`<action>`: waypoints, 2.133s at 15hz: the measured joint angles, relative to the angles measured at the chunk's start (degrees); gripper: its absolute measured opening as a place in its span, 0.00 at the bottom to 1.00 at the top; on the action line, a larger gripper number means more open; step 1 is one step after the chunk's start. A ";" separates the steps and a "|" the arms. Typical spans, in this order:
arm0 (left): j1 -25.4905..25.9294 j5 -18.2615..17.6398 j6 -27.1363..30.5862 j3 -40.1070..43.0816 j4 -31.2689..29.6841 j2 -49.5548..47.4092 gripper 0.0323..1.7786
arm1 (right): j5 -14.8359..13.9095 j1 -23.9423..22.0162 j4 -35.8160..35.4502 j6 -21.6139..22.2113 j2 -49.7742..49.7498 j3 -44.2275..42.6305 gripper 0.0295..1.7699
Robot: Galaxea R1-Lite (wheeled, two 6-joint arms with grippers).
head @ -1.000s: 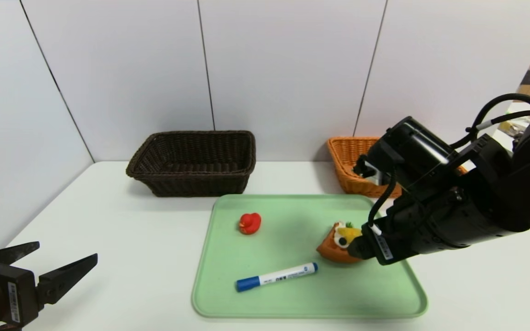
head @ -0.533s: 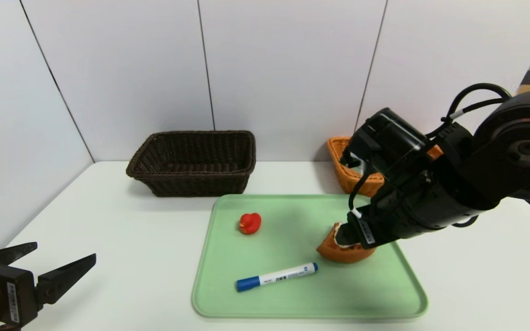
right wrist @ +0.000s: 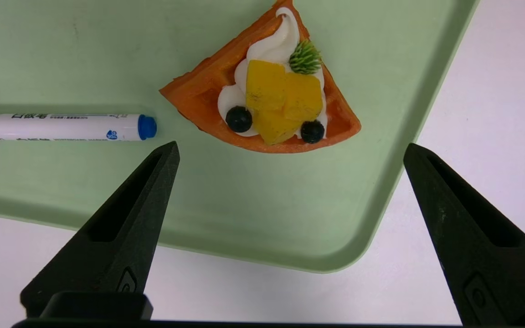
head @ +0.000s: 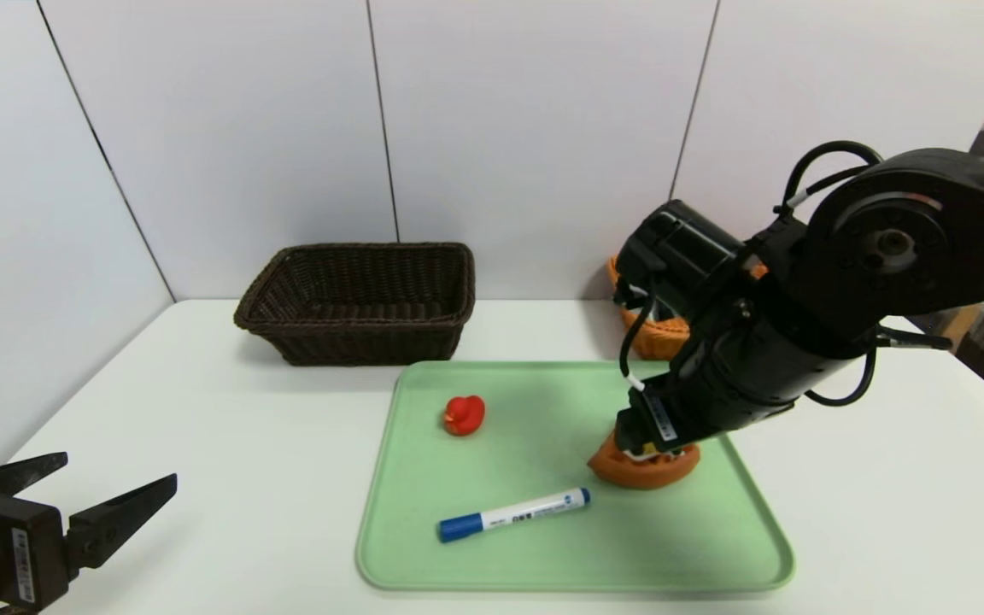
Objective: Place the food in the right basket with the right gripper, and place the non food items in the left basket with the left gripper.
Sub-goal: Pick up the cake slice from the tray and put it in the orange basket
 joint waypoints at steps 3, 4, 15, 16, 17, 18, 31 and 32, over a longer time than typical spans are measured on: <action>0.00 0.00 0.00 0.11 -0.01 0.00 0.95 | 0.06 -0.30 2.95 0.78 2.10 -3.32 0.96; 0.02 0.00 0.00 0.24 -0.01 0.00 0.95 | 0.09 -0.41 4.05 0.89 2.82 -4.52 0.96; 0.00 -0.02 0.00 0.79 -0.12 0.09 0.95 | 9.65 -3.58 6.45 -9.25 6.10 -7.73 0.96; 0.00 0.00 0.02 0.80 -0.15 0.11 0.95 | 10.05 -4.08 6.47 -10.93 5.90 -7.45 0.96; 0.00 -0.02 0.00 0.83 -0.17 0.12 0.95 | 10.79 -4.50 6.42 -12.97 5.62 -7.12 0.96; 0.00 -0.02 -0.02 0.88 -0.12 0.12 0.95 | 12.14 -5.16 6.34 -15.65 5.18 -6.64 0.96; 0.00 0.00 -0.09 1.35 -0.17 0.28 0.95 | 17.01 -8.85 4.35 -37.39 4.47 -3.95 0.96; 0.00 0.01 -0.09 1.46 -0.20 0.28 0.95 | 16.57 -8.28 4.30 -37.44 4.88 -4.02 0.96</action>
